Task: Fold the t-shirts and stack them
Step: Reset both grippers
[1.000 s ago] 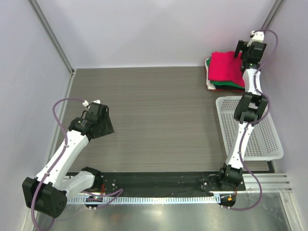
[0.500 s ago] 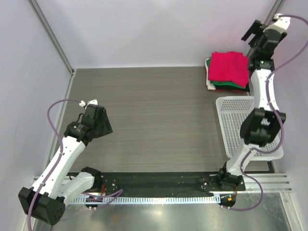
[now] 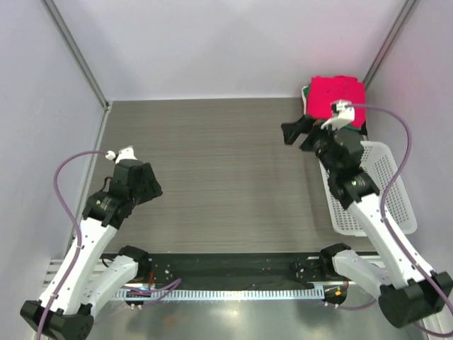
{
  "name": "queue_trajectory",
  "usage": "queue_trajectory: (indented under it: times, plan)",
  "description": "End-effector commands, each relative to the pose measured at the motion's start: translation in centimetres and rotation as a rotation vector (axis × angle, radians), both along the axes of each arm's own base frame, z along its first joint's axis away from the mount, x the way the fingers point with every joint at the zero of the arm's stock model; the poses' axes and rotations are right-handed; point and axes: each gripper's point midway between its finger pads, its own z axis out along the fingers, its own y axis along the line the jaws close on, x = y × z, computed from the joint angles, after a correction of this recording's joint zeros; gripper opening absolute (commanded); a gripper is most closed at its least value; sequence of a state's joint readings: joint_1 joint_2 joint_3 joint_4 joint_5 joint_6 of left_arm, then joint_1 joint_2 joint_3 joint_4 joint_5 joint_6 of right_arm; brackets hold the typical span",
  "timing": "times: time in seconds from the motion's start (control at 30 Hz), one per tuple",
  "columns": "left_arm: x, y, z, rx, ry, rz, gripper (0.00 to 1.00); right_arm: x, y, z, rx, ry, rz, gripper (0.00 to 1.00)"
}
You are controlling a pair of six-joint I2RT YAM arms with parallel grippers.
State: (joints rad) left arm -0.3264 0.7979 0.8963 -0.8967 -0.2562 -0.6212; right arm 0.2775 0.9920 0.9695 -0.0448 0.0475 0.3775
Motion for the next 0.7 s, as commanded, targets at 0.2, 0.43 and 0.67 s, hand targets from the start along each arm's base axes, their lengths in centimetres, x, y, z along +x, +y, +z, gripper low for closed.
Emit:
queue_trajectory:
  times: [0.2,0.43,0.67]
  plan:
    - [3.2,0.4,1.4,0.002,-0.260,0.018,0.63,-10.4,4.5,-9.2,0.059,0.297,0.139,1.00]
    - [5.2,4.2,0.6,0.227,-0.353,0.124,0.61,-13.0,2.3,-11.6,-0.016,0.370,0.057,1.00]
    - [8.5,4.8,-2.1,0.413,-0.483,0.064,0.65,-13.1,1.4,-12.5,-0.037,0.358,0.032,1.00]
